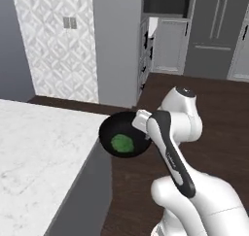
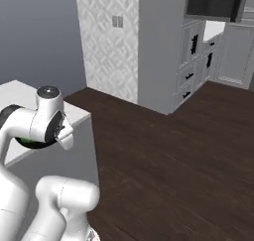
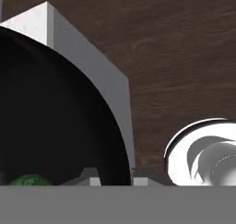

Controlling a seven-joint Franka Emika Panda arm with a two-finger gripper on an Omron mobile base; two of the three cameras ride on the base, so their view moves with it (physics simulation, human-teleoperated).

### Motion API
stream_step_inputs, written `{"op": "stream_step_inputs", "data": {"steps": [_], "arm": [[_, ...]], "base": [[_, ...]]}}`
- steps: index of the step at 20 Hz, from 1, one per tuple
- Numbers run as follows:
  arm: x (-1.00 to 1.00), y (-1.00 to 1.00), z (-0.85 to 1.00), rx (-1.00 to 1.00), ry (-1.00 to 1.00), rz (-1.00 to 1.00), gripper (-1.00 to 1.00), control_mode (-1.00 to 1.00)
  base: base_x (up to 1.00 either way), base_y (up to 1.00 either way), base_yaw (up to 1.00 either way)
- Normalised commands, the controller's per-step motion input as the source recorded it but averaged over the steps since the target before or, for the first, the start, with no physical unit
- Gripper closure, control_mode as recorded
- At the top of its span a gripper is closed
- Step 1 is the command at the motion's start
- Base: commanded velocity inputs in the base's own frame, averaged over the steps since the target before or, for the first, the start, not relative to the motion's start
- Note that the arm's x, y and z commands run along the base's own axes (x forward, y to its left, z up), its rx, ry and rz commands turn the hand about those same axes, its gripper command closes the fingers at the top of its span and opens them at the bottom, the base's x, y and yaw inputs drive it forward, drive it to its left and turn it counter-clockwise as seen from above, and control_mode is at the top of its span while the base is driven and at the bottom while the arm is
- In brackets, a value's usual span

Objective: Pick the broccoli from the sink and place it in the bowl. Then pick the bowl and place it in the microwave. Then close the microwave door and press the start button.

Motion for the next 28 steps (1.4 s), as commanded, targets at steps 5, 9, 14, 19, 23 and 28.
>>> {"op": "stream_step_inputs", "data": {"steps": [5,9,14,19,23,28], "arm": [[0.0,0.0,0.0,0.0,0.0,0.0,1.0,1.0],[0.0,0.0,0.0,0.0,0.0,0.0,1.0,1.0],[0.0,0.0,0.0,0.0,0.0,0.0,1.0,1.0],[0.0,0.0,0.0,0.0,0.0,0.0,1.0,1.0],[0.0,0.0,0.0,0.0,0.0,0.0,1.0,1.0],[0.0,0.0,0.0,0.0,0.0,0.0,1.0,1.0]], "base": [[1.0,-0.9,-0.39],[1.0,-1.0,-0.26],[1.0,-1.0,-0.15],[1.0,-0.96,-0.06],[1.0,-0.91,-0.01],[1.0,-0.98,0.0]]}}
